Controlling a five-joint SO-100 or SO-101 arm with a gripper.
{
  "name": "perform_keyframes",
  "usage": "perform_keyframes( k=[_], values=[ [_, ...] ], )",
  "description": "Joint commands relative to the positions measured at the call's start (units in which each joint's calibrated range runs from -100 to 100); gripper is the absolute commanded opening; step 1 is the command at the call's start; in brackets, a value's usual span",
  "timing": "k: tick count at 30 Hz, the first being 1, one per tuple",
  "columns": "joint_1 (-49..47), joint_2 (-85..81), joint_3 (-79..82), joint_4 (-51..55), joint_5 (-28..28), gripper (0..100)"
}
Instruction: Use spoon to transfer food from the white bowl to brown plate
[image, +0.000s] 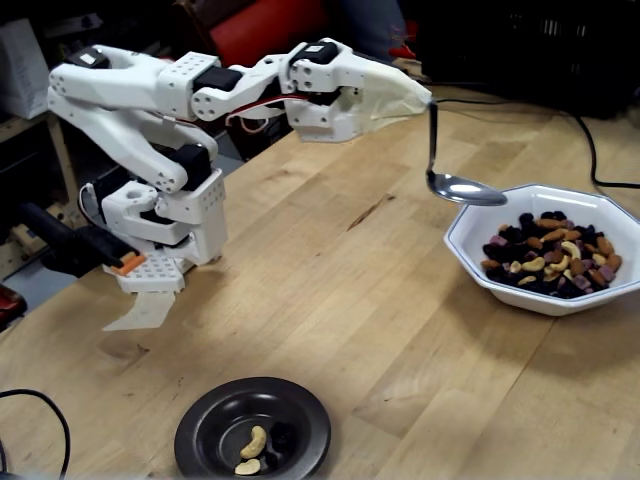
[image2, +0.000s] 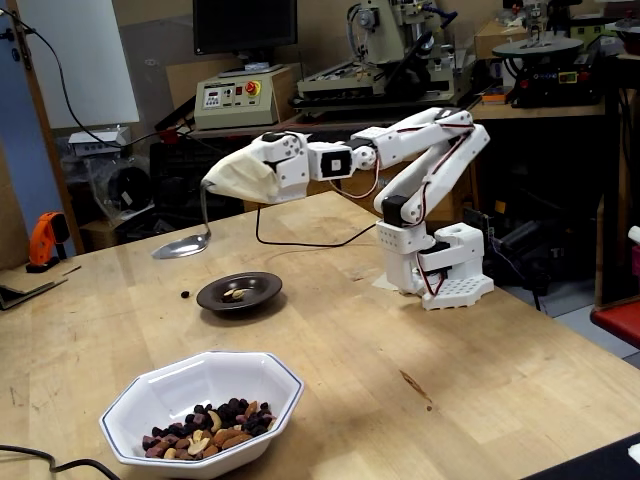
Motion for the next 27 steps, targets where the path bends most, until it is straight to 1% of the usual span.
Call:
perform_keyframes(
  k=[1, 9, 13, 17, 20, 27],
  values=[
    [-0.4, -8.6, 0.5, 3.7, 0.2, 4],
    [-0.3, -20.0, 2.0, 13.5, 0.2, 4],
    [-0.2, -23.6, 2.4, 15.2, 0.2, 4],
    [0.2, -26.4, 7.5, 15.0, 0.2, 4],
    [4.1, -28.9, 13.1, 14.9, 0.2, 4],
    [12.0, -29.8, 17.8, 14.7, 0.2, 4]
  ],
)
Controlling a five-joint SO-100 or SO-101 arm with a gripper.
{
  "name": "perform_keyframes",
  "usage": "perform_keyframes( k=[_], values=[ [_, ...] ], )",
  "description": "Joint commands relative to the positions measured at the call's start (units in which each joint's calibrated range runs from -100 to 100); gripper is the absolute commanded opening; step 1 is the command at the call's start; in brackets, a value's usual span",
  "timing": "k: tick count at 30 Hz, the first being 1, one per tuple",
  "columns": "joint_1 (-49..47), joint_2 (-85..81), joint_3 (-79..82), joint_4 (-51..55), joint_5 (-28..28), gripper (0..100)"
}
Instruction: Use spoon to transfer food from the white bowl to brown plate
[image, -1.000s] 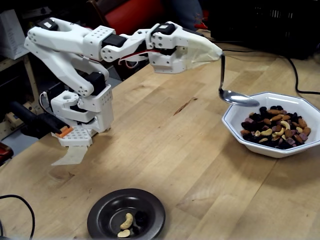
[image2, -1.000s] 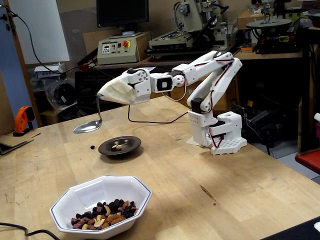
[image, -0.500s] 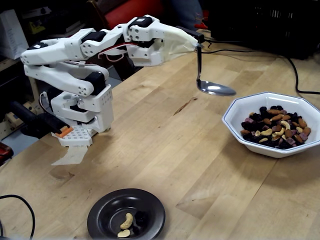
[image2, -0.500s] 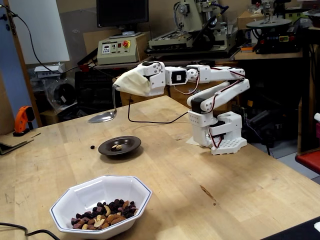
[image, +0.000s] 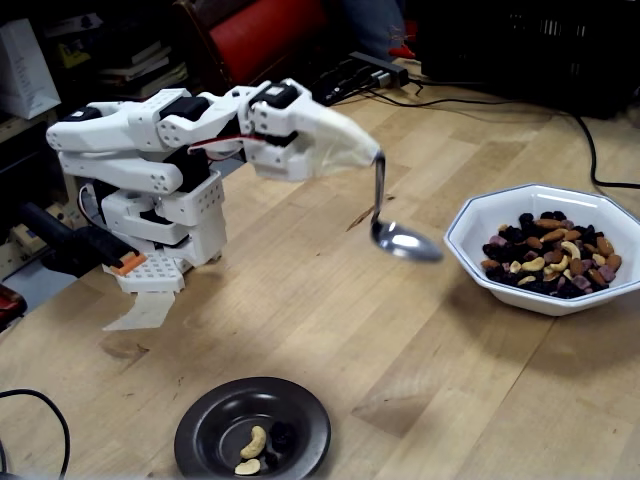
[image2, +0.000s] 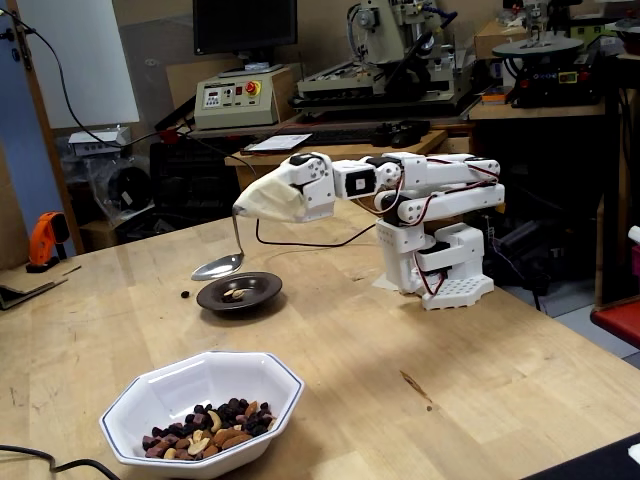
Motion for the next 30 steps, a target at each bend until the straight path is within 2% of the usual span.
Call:
perform_keyframes(
  k=[1, 11, 18, 30],
  values=[
    [4.2, -0.8, 0.0, -0.7, 0.1, 4],
    [5.5, -0.8, 4.5, -11.8, -0.2, 4],
    [5.2, -0.8, 5.9, -15.6, -0.3, 4],
    [-6.4, -0.9, 6.0, -15.7, -0.3, 4]
  ],
)
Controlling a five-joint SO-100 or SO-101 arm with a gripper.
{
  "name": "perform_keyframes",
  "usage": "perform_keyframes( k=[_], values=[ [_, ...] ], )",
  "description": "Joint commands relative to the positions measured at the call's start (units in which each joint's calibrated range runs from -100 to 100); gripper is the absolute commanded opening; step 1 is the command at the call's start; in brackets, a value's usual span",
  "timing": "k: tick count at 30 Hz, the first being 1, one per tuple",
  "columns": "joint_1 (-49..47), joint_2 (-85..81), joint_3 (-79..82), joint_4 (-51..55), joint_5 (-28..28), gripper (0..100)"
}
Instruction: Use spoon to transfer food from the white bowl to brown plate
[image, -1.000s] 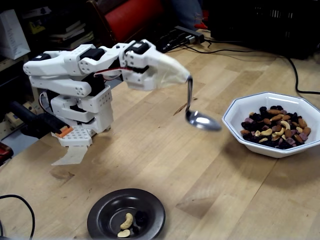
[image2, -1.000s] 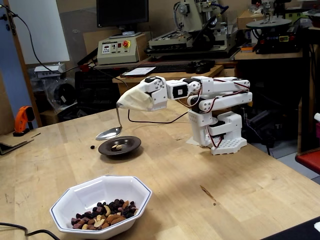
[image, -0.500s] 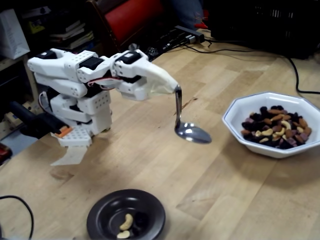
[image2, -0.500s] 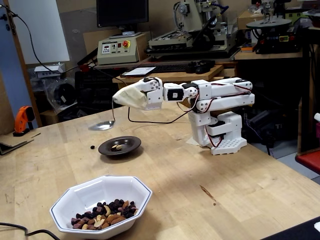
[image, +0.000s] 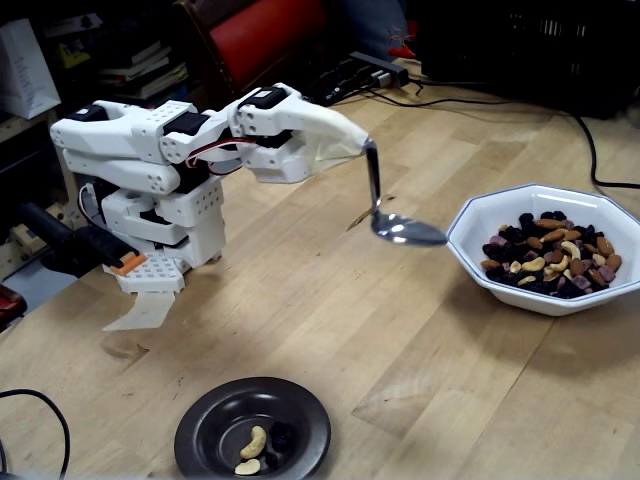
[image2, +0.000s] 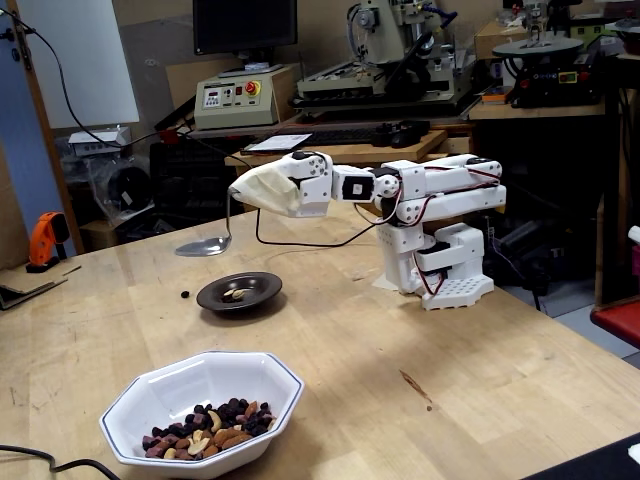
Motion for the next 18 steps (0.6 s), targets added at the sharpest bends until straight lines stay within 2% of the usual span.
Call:
perform_keyframes(
  k=[1, 18],
  values=[
    [-2.9, -0.9, 0.3, -1.6, 0.0, 4],
    [-3.0, -0.6, 0.3, -0.4, 0.0, 4]
  ],
)
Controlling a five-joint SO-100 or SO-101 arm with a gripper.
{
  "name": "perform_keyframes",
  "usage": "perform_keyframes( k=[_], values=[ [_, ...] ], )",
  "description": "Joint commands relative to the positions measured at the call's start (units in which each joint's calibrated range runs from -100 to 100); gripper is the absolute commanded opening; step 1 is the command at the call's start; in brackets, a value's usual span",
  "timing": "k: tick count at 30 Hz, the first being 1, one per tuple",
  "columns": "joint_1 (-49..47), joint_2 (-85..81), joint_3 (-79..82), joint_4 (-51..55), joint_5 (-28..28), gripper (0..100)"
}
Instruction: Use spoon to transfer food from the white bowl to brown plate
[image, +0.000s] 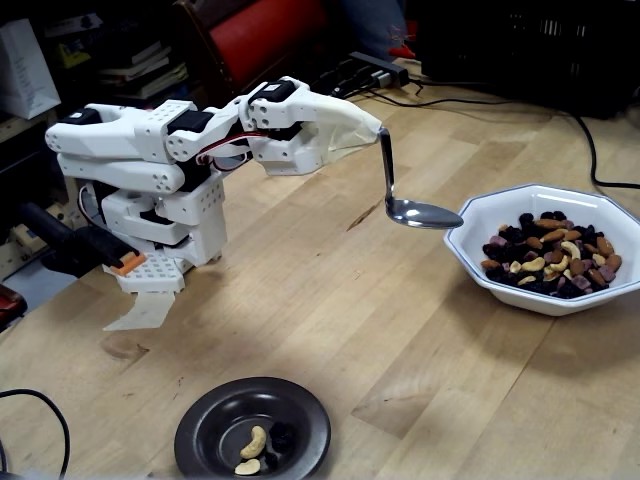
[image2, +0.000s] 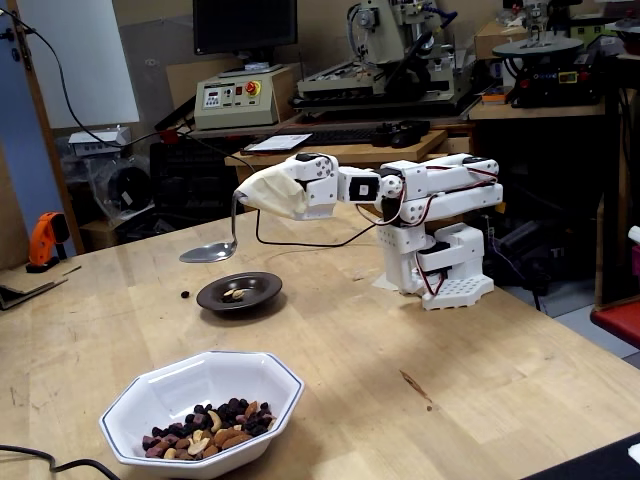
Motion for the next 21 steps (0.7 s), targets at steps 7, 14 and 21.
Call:
perform_keyframes(
  k=[7, 14, 21],
  values=[
    [-0.3, -1.4, 0.3, 7.1, 0.0, 4],
    [-0.7, -1.3, 0.3, 11.8, -0.1, 4],
    [-0.7, -1.4, 0.3, 12.3, -0.1, 4]
  ],
)
